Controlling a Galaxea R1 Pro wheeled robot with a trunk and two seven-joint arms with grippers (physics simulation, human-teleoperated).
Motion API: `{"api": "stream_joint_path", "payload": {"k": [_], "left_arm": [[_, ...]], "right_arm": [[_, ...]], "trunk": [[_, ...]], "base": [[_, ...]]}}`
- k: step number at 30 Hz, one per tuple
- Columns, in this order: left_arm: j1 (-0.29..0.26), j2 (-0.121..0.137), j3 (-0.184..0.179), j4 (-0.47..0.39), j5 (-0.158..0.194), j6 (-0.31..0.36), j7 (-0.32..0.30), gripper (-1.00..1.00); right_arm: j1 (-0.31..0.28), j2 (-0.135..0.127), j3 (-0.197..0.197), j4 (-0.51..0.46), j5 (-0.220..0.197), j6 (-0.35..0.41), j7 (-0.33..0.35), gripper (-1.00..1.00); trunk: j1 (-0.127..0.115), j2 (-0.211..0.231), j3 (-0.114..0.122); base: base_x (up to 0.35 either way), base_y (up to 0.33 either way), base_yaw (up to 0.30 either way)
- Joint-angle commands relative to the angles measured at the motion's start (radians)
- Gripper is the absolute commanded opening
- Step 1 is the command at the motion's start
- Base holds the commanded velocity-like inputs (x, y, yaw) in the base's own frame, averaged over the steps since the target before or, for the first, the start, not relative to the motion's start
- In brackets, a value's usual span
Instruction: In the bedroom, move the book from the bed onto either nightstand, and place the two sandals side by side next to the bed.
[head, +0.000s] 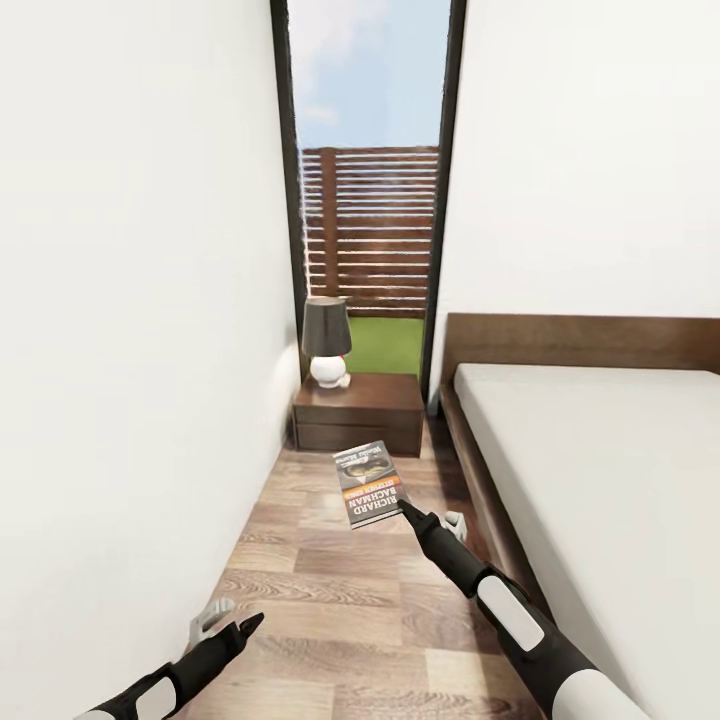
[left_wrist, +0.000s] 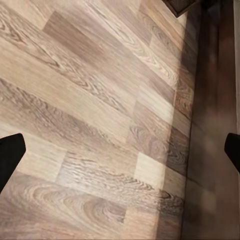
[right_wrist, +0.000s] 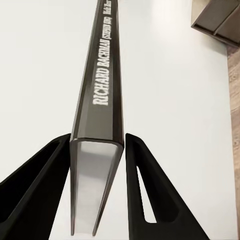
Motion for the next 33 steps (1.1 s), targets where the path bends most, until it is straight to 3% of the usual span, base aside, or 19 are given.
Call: {"api": "stream_joint_path", "payload": {"k": [1, 21, 33], "left_arm": [[-0.001, 0.0, 0.008, 0.001, -0.006, -0.002, -0.004, 1.0], [-0.001, 0.001, 0.008, 0.001, -0.006, -0.002, -0.004, 1.0], [-0.001, 0.002, 0.008, 0.001, -0.006, -0.002, -0.004, 1.0]], "right_arm": [[-0.001, -0.001, 0.003, 0.0, -0.011, 0.004, 0.001, -1.0], [-0.001, -0.001, 0.003, 0.0, -0.011, 0.004, 0.001, -1.0], [-0.001, -0.001, 0.003, 0.0, -0.011, 0.004, 0.001, -1.0]], "trunk": [[0.0, 0.0, -0.001], [0.0, 0.0, -0.001], [0.0, 0.0, -0.001]], "base": [[0.167, 0.0, 0.0], [0.174, 0.0, -0.005], [0.176, 0.0, -0.135]]}}
